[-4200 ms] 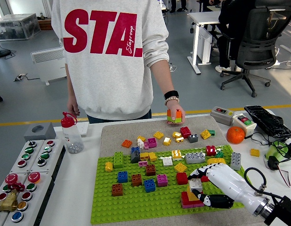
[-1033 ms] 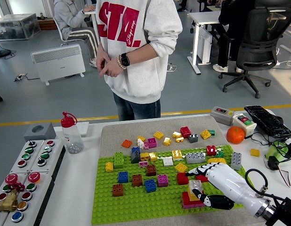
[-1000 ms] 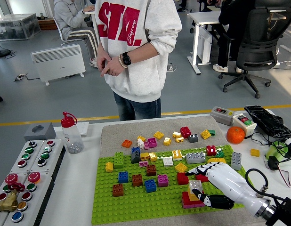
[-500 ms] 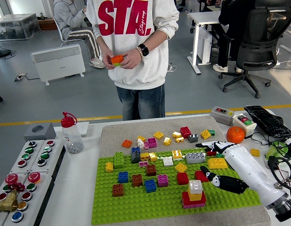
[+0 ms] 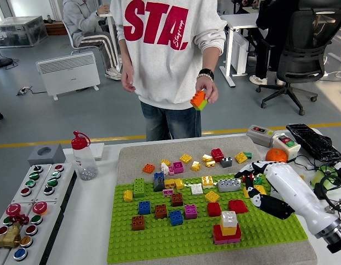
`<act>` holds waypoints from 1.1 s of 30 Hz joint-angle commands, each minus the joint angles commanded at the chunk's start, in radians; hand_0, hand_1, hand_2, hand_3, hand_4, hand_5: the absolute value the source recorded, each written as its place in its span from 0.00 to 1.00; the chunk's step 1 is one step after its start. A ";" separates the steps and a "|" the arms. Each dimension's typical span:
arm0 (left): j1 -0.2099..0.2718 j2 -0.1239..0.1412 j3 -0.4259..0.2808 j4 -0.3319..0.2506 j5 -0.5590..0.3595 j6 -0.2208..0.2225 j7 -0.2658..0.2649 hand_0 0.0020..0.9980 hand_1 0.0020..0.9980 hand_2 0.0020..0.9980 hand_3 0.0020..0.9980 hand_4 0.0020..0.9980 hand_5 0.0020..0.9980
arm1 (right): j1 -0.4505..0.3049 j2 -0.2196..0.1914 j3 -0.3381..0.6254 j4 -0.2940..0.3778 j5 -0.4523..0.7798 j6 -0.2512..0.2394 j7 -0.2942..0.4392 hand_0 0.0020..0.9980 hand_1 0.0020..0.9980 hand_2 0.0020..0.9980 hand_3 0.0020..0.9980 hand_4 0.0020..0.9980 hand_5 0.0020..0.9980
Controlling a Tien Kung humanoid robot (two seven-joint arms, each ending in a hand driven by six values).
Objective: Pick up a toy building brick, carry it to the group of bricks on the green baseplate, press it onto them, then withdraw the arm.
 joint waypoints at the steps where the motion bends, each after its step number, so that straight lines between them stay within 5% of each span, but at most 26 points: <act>1: 0.000 0.000 0.000 0.000 0.000 0.000 0.000 0.67 0.61 0.57 0.43 0.24 1.00 | 0.004 -0.001 -0.007 -0.003 -0.013 0.011 -0.009 0.50 0.54 0.58 0.55 0.19 0.18; 15: -0.008 0.001 0.005 0.000 -0.012 0.000 -0.004 0.67 0.61 0.57 0.43 0.24 1.00 | 0.056 0.002 -0.099 -0.033 -0.079 0.089 -0.063 0.48 0.54 0.56 0.55 0.19 0.16; 33: -0.015 0.002 0.007 0.000 -0.014 0.000 -0.004 0.67 0.61 0.57 0.43 0.24 1.00 | 0.086 0.013 -0.172 -0.057 -0.068 0.091 -0.056 0.46 0.53 0.56 0.54 0.21 0.15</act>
